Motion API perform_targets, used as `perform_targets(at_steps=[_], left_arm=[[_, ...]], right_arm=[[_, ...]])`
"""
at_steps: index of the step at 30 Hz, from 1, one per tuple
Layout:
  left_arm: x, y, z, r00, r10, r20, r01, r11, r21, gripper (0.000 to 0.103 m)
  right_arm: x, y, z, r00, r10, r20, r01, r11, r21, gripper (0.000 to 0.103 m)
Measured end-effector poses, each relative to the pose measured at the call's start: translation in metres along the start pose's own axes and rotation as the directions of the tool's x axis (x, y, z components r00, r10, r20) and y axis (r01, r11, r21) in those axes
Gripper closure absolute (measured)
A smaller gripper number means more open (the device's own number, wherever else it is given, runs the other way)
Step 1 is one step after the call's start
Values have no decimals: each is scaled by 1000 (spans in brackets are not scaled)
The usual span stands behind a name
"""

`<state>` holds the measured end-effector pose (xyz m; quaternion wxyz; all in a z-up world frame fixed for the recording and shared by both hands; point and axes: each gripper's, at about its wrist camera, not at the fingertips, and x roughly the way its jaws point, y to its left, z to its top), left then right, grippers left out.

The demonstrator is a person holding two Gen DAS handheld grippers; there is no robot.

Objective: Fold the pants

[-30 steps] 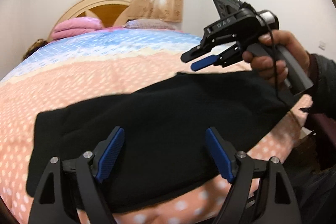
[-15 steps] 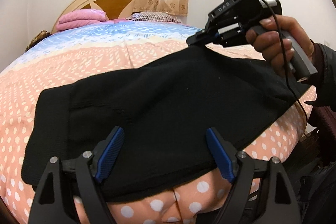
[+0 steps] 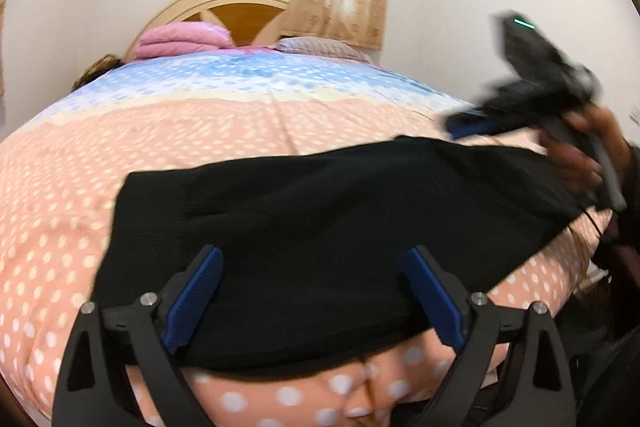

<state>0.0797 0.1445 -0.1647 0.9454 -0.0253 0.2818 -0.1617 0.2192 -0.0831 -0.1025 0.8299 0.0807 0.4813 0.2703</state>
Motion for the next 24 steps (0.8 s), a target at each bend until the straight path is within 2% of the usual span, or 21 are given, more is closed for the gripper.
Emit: perform_targets(at_steps=[3, 6, 10, 12, 16, 19, 22, 24], left_arm=[[0, 8, -5, 1000, -9, -8, 9, 1000, -21, 7], [1, -1, -8, 999, 30, -23, -29, 999, 26, 7], [1, -5, -12, 998, 38, -49, -36, 999, 38, 5], [2, -8, -10, 996, 54, -66, -50, 997, 59, 5], [-3, -9, -7, 994, 73, -79, -68, 996, 59, 5], [-7, -10, 0, 993, 96, -67, -93, 994, 55, 4], [-3, -2, 4, 981, 171, -92, -168, 985, 45, 0], [1, 5, 3, 978, 178, -111, -177, 984, 19, 0]], right_arm=[[-31, -6, -35, 1000, -6, 10, 6, 1000, -16, 63], [-46, -13, -72, 1000, -24, -12, 24, 1000, -13, 63], [-46, -25, -114, 997, -39, -72, 39, 999, 4, 63], [-48, -27, -127, 999, -40, -35, 39, 999, -17, 63], [-56, -18, -127, 999, -43, -4, 43, 999, -31, 63], [-57, 4, -122, 999, 25, 28, -22, 994, -105, 63], [-40, 29, -118, 999, 27, 18, -23, 978, -206, 60], [-23, 36, -119, 1000, 25, -5, -25, 972, -232, 60]])
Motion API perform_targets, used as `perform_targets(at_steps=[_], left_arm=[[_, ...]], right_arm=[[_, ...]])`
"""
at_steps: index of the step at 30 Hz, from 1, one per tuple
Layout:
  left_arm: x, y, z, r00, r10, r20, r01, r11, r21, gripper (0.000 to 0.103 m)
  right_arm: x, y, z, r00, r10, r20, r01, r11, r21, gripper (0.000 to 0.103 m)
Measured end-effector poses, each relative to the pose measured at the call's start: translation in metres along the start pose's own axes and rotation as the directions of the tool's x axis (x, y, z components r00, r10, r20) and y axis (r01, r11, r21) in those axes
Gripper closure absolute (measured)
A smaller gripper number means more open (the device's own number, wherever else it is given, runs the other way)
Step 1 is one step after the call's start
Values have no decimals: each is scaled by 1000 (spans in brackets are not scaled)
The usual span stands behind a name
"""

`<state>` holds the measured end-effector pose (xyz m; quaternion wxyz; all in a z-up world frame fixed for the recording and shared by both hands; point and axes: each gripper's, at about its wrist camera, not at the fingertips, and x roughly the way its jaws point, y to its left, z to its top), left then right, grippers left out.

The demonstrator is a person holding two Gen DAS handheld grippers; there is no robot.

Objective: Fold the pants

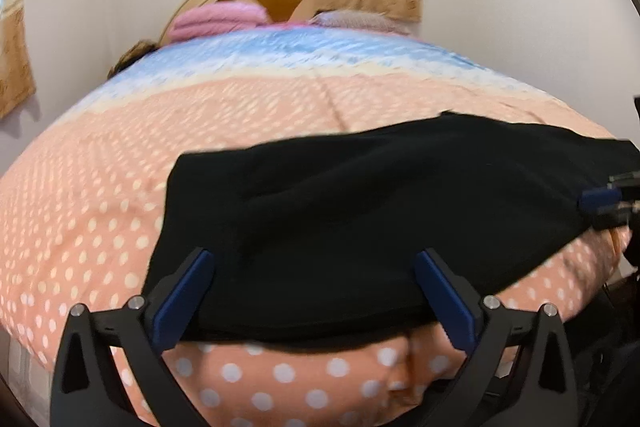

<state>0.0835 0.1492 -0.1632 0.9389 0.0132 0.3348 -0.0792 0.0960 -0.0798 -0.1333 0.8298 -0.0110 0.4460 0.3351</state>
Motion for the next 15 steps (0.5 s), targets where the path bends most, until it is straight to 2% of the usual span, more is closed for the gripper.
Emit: perform_targets(at_steps=[2, 4, 7, 15], left_arm=[[1, 1, -2, 1000, 2, -2, -2, 1000, 7, 0], [2, -5, -4, 999, 28, -15, -27, 998, 49, 0], [6, -11, -7, 998, 53, -15, -52, 995, 81, 0], [4, -13, -7, 997, 69, -33, -66, 994, 86, 0]], right_arm=[[15, 1, -2, 1000, -4, -28, 5, 1000, 13, 59], [16, 2, -7, 1000, 1, -3, 0, 1000, 24, 57], [13, -3, -9, 999, 37, -10, -36, 997, 66, 55], [9, -5, -7, 997, 70, -19, -67, 992, 103, 55]])
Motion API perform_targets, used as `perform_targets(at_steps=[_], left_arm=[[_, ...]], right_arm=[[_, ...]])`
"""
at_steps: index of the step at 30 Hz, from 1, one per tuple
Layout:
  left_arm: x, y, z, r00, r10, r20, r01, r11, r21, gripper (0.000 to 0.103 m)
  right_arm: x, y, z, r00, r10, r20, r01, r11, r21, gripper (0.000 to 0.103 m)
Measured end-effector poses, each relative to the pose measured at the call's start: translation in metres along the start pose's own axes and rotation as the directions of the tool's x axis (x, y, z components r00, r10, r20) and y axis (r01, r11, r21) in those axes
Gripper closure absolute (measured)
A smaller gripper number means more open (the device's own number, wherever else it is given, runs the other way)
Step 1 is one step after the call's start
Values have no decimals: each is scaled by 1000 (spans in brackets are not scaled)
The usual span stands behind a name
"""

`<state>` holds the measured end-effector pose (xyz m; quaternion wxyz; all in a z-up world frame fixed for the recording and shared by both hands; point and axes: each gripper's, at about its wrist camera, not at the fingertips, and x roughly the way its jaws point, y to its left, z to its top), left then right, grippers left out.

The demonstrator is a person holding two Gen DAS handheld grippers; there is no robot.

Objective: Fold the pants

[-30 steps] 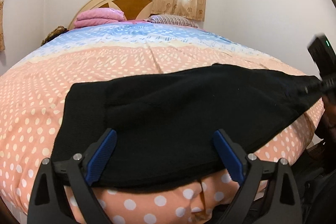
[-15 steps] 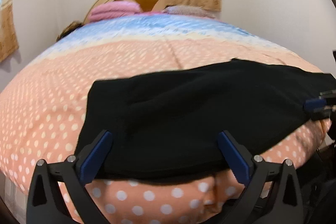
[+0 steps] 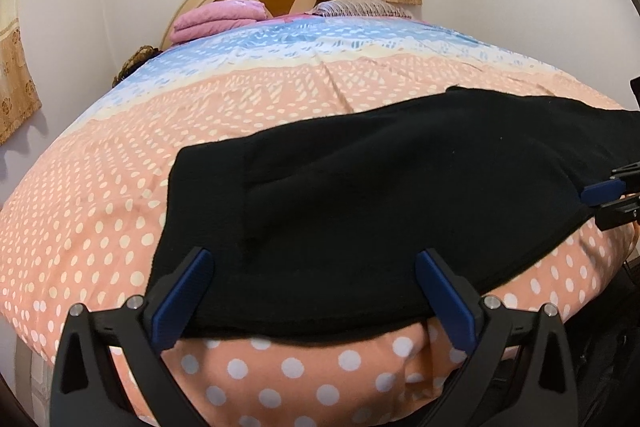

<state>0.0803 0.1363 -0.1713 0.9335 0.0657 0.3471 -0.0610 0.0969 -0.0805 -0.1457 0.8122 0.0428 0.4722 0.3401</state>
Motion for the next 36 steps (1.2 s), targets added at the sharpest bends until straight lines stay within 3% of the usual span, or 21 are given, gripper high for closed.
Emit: perform_targets(at_steps=[4, 9, 12, 15, 18, 20, 23, 26, 28, 31, 36], left_arm=[[-6, 4, 5, 1000, 11, -27, -12, 1000, -26, 0], [-21, 2, 20, 1000, 7, 15, -6, 999, -52, 0], [-20, -11, 30, 1000, -10, 26, 11, 1000, -29, 0], [-13, -26, 36, 999, -35, 20, 35, 999, -5, 0], [1, -42, 41, 998, -58, -13, 58, 998, 9, 0], [6, -51, 42, 997, -74, -27, 74, 997, 15, 0], [12, -68, 44, 996, -85, -42, 87, 995, 40, 0], [14, -79, 45, 995, -89, -40, 90, 995, 43, 0], [14, -83, 42, 995, -91, -41, 93, 995, 41, 0], [11, -84, 38, 998, -65, -25, 66, 997, 50, 0], [9, -58, 38, 1000, 10, -15, -10, 1000, -13, 0]], right_arm=[[-17, 0, 0, 999, -36, 36, 36, 999, -5, 56], [-53, -17, -4, 985, -132, 114, 135, 991, -12, 55], [-73, -38, -8, 971, -195, 135, 192, 981, 35, 55], [-79, -66, -15, 964, -246, 101, 233, 965, 123, 55], [-75, -86, -23, 969, -235, 69, 221, 960, 173, 54], [-84, -87, -25, 969, -225, 103, 204, 962, 179, 54], [-116, -89, -30, 945, -258, 200, 223, 958, 183, 54], [-167, -107, -40, 899, -322, 298, 260, 938, 228, 54], [-205, -126, -52, 850, -397, 346, 306, 907, 289, 54], [-275, -168, -84, 759, -526, 384, 353, 828, 436, 54], [-355, -234, -139, 657, -657, 370, 315, 685, 657, 54]])
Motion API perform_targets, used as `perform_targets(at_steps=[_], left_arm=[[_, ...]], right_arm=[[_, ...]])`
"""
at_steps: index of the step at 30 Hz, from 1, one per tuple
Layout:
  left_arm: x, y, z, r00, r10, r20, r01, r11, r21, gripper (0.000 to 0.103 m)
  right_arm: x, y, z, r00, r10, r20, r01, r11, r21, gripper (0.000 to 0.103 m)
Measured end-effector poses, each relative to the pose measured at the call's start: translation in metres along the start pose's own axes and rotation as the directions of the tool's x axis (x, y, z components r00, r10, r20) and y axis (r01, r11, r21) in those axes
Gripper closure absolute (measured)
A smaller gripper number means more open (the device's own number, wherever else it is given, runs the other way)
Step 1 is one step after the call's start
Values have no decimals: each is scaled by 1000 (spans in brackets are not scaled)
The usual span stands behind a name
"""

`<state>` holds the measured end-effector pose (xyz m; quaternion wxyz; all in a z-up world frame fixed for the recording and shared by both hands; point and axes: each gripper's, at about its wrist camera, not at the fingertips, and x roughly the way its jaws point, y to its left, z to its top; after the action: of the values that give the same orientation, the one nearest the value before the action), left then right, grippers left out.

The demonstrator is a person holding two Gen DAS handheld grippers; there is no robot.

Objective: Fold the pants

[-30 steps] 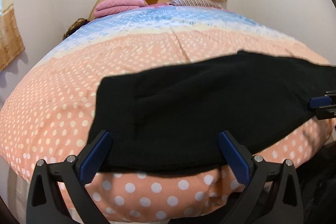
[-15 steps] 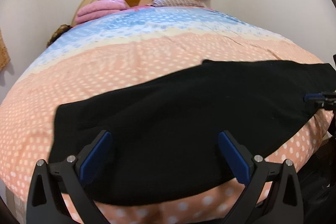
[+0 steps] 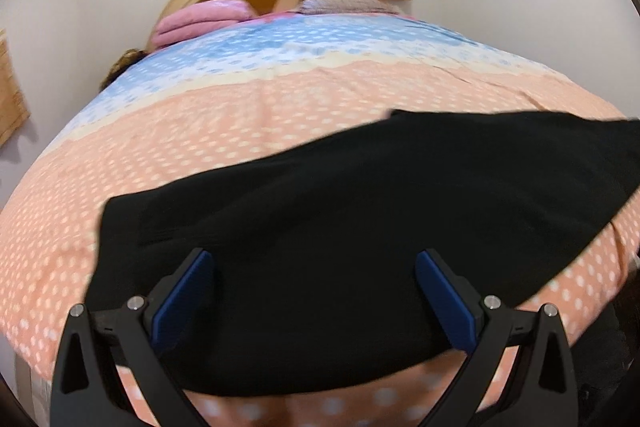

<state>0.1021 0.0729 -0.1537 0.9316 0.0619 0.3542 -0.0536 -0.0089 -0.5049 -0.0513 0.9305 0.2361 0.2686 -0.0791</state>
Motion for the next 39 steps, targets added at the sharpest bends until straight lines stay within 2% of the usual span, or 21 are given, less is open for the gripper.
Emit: perform_targets(at_steps=[2, 6, 9, 13, 17, 19, 21, 24, 28, 29, 30, 31, 33, 39], left_arm=[[-1, 15, 1, 999, 37, 8, -36, 999, -39, 0], [0, 46, 1, 995, 102, 12, -100, 988, -117, 0], [3, 60, -2, 993, 120, 8, -118, 983, -142, 0], [13, 74, -11, 988, 153, -15, -153, 975, -159, 0], [16, 76, -14, 986, 169, -5, -168, 976, -141, 0], [16, 77, -15, 987, 162, -2, -161, 976, -147, 0], [17, 79, -15, 987, 160, -2, -159, 976, -147, 0], [17, 80, -14, 988, 157, -1, -156, 976, -149, 0], [17, 80, -16, 988, 153, -1, -151, 976, -158, 0], [16, 80, -16, 988, 154, -1, -152, 976, -158, 0], [16, 80, -16, 988, 154, -2, -153, 976, -157, 0], [16, 80, -16, 988, 154, -3, -153, 976, -155, 0], [16, 81, -16, 989, 151, -4, -150, 976, -157, 0], [17, 81, -17, 989, 151, -4, -150, 975, -163, 0]], right_arm=[[-2, -25, 6, 1000, -23, 9, 23, 999, 42, 54], [9, -58, 8, 998, -57, -30, 59, 995, 84, 54], [14, -78, 2, 996, -56, -65, 62, 993, 100, 54], [25, -79, -1, 997, -45, -65, 49, 997, 65, 54], [28, -79, -8, 999, 9, -50, -6, 999, 53, 54], [27, -69, -14, 998, 26, -64, -24, 999, 24, 54], [29, -68, -15, 998, 10, -63, -9, 1000, 11, 55], [29, -73, -15, 998, 43, -55, -40, 998, 51, 55], [34, -74, -18, 997, 54, -46, -52, 998, 47, 56], [36, -77, -18, 997, 64, -45, -61, 996, 64, 58], [37, -80, -18, 997, 61, -43, -58, 996, 74, 72], [37, -84, -17, 997, 66, -50, -61, 994, 93, 82], [35, -90, -18, 989, 141, -51, -133, 981, 141, 87], [21, -71, -15, 988, 151, 6, -151, 983, 106, 89]])
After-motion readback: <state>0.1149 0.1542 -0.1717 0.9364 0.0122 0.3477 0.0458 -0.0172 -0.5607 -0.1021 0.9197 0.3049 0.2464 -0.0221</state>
